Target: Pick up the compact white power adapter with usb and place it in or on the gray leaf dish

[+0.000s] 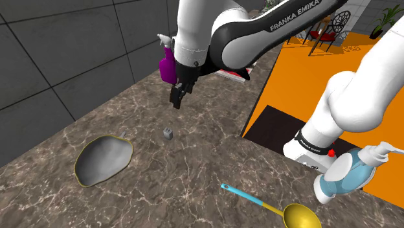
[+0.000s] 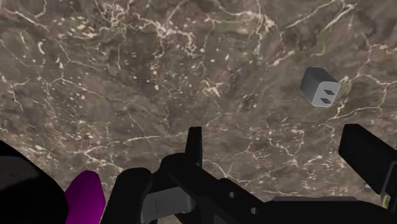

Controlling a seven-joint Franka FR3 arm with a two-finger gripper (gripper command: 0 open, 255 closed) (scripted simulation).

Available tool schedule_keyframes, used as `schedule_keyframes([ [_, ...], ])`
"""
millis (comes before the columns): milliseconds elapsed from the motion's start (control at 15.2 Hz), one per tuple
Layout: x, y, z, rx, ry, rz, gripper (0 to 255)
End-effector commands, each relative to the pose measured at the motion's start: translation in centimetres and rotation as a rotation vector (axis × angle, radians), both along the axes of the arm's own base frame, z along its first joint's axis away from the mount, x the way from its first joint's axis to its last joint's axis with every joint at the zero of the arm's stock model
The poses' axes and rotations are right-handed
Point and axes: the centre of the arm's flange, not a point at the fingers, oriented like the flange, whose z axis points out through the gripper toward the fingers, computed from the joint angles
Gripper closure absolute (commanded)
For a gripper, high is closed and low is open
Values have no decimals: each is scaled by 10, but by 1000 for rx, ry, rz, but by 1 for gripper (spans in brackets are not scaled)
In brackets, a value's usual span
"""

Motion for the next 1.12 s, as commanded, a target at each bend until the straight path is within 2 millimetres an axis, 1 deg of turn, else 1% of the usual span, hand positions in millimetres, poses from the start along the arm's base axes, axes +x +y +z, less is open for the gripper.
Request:
schedule_keyframes([
  [0,4,22,-14,5,2,18,0],
  [330,10,76,-48,13,8,63,0],
  [396,11,82,-52,13,9,67,0],
  [858,16,83,-88,13,9,67,0],
  [1056,17,83,-91,13,9,67,0],
])
